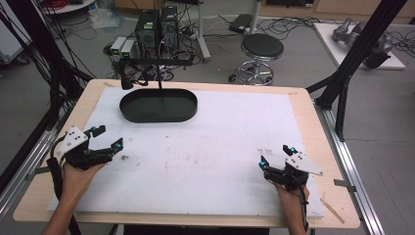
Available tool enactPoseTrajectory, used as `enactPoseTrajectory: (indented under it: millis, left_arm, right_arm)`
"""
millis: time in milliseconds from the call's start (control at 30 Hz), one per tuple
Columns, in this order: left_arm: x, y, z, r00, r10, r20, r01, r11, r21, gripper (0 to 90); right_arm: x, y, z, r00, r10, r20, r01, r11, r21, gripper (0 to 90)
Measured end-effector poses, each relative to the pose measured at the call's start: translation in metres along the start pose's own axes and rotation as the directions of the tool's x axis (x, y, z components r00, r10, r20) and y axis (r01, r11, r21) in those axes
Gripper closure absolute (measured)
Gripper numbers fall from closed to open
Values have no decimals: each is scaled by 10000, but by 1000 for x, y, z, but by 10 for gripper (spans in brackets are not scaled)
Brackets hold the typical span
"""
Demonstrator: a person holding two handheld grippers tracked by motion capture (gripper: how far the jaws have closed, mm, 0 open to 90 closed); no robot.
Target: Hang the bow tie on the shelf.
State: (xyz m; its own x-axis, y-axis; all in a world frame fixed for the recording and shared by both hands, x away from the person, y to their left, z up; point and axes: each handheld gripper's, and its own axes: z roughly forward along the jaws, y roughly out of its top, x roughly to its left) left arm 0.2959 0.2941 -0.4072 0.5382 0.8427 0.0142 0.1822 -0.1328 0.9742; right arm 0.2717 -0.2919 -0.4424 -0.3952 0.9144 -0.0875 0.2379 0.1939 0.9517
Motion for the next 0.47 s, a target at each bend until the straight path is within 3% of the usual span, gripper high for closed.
enactPoseTrajectory:
  millis: [167, 467]
  left_arm:
    - [-7, -16, 2, 9999, -90, 58, 90, 10000, 39, 193]
    - [-9, -20, 4, 9998, -96, 159, 92, 9996, 275, 193]
  right_arm:
    - [0, 0, 0, 10000, 11, -6, -11, 10000, 6, 119]
    - [0, 0, 0, 10000, -49, -16, 49, 10000, 6, 119]
